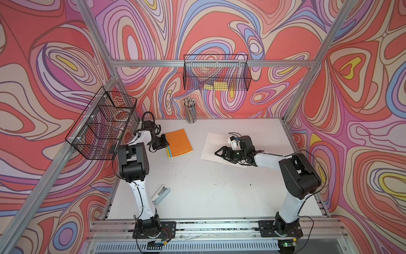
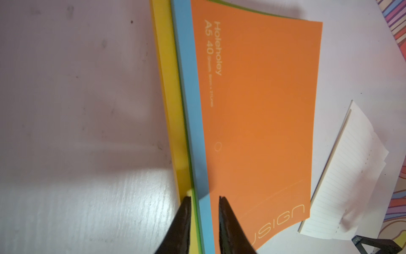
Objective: Close the notebook
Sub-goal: Place the notebook at the notebook.
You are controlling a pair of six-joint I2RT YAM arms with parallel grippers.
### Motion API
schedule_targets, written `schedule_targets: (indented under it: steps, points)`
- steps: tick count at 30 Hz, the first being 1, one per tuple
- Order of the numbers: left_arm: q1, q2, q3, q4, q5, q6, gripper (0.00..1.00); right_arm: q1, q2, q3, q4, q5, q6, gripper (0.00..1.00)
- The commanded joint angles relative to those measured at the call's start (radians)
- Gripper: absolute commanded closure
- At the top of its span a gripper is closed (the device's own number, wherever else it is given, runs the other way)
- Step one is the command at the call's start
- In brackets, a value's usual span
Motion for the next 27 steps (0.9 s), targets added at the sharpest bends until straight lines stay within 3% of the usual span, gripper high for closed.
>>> schedule_targets:
  steps: [1,7,12,20,27]
  points:
    - [-0.010,-0.044,0.033,-0.061,-0.076,0.033,0.73,-0.001,0.017,-0.014,0.016,-0.009,0.004,0.02]
    - [-0.025,-0.126,0.025,-0.072,-0.168,0.026,0.72,0.000,0.013,-0.010,0.011,-0.011,0.003,0.02]
    - [-0.056,-0.200,-0.014,-0.038,-0.094,-0.002,0.72,-0.001,0.013,0.002,0.004,-0.011,0.004,0.02]
    - [-0.212,-0.263,-0.064,-0.004,-0.013,-0.054,0.73,-0.015,-0.038,0.022,-0.109,0.041,-0.070,0.02]
    - [-0.370,-0.398,-0.294,0.192,0.080,-0.209,0.68,-0.113,-0.130,0.050,-0.215,0.025,-0.139,0.02]
